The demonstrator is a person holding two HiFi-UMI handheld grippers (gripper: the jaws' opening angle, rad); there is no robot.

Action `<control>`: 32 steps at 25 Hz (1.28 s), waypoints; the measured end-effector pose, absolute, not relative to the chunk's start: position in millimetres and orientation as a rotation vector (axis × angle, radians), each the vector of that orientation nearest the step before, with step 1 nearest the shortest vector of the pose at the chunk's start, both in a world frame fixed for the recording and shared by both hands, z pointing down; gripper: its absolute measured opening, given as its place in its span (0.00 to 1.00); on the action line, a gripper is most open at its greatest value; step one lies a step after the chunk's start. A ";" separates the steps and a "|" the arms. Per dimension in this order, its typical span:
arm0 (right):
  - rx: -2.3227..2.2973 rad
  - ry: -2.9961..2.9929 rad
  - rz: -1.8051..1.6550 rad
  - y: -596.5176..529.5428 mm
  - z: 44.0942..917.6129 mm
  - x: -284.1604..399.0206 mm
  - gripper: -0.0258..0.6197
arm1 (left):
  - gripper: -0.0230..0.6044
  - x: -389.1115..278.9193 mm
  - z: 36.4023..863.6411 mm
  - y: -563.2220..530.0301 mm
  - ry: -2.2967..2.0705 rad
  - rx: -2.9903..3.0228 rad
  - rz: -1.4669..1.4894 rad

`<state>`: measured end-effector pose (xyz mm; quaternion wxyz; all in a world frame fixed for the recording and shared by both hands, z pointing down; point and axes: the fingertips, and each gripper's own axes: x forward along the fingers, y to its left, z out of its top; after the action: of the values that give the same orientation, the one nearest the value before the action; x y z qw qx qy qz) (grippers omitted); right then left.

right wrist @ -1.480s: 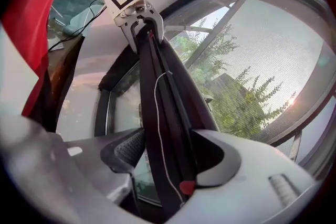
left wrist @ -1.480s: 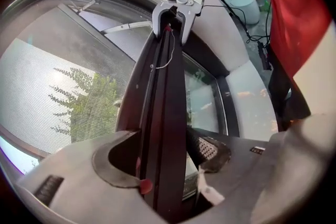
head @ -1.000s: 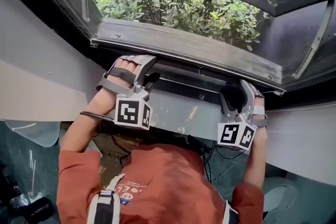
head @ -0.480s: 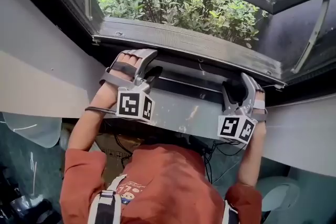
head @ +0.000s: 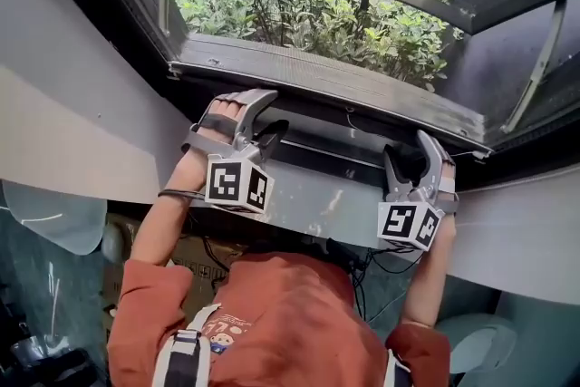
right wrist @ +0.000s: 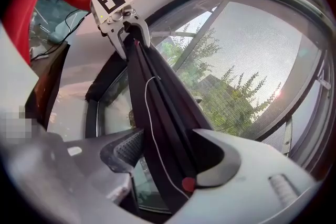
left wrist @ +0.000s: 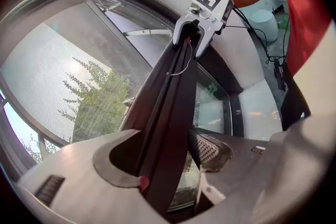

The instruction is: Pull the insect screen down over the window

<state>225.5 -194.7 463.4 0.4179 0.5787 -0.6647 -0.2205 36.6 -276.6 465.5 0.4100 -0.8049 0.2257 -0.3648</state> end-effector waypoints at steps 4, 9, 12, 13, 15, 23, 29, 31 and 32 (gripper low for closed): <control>1.476 -1.689 -0.545 -192.2 460.1 224.4 0.50 | 0.48 36.9 458.5 -272.7 0.627 -2.110 -0.859; 1.521 -1.734 -0.541 -186.4 451.4 221.6 0.50 | 0.48 33.7 456.4 -265.8 0.681 -2.205 -0.787; 1.554 -1.766 -0.537 -182.4 446.0 217.9 0.50 | 0.48 31.8 452.2 -262.0 0.737 -2.280 -0.724; 1.566 -1.781 -0.535 -180.9 444.0 216.3 0.50 | 0.48 31.3 450.6 -259.8 0.753 -2.305 -0.699; 1.590 -1.812 -0.533 -178.2 439.8 213.4 0.50 | 0.48 30.4 446.8 -255.6 0.788 -2.349 -0.643; 1.681 -1.932 -0.506 -165.9 427.4 205.6 0.50 | 0.48 25.6 435.1 -240.0 0.917 -2.502 -0.389; 1.810 -2.062 -0.507 -156.3 421.0 200.7 0.50 | 0.48 21.0 428.8 -231.4 1.016 -2.586 -0.234; 1.862 -2.106 -0.487 -152.6 420.3 199.8 0.50 | 0.48 19.3 429.3 -229.5 1.049 -2.624 -0.186; 1.881 -2.122 -0.468 -150.5 421.5 199.7 0.50 | 0.48 18.2 429.7 -228.5 1.067 -2.643 -0.163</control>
<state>199.7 -150.5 421.5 0.1334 0.6487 -0.7317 -0.1612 18.2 -228.5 429.7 0.1428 -0.9162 0.3701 -0.0565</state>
